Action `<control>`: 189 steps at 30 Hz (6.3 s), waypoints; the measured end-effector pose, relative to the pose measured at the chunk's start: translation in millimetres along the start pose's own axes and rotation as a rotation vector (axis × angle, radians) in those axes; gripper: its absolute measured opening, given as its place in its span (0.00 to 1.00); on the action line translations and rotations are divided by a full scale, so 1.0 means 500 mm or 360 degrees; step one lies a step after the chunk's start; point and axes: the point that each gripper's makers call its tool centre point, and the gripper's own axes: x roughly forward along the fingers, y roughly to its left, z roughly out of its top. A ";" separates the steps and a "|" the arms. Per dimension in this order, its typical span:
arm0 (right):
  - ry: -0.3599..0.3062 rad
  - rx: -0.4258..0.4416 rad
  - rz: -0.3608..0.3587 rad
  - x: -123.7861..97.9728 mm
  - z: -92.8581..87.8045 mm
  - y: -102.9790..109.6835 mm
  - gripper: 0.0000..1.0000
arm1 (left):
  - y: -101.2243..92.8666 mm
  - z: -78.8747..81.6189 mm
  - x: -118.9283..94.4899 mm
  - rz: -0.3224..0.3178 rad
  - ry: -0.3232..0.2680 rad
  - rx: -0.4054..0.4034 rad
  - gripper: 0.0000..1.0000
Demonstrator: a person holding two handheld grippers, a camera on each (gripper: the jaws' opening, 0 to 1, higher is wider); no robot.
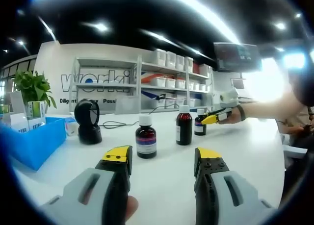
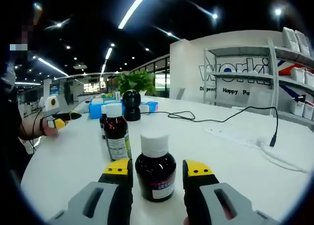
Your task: Rotate the medicine bottle to make it face forward pick up the medicine bottle inspect the drug traceability code place the medicine on the table
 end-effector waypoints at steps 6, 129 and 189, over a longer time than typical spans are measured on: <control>-0.0055 0.0027 0.0058 0.003 0.001 0.022 0.29 | 0.002 0.000 0.000 0.0010 0.0004 -0.0001 0.42; 0.0091 -0.0112 -0.0022 -0.017 0.001 0.035 0.28 | -0.004 0.003 -0.002 0.0009 -0.0005 0.0014 0.42; 0.0099 0.0417 -0.0905 -0.044 -0.028 0.022 0.28 | -0.004 0.010 -0.004 0.0010 -0.0032 0.0021 0.42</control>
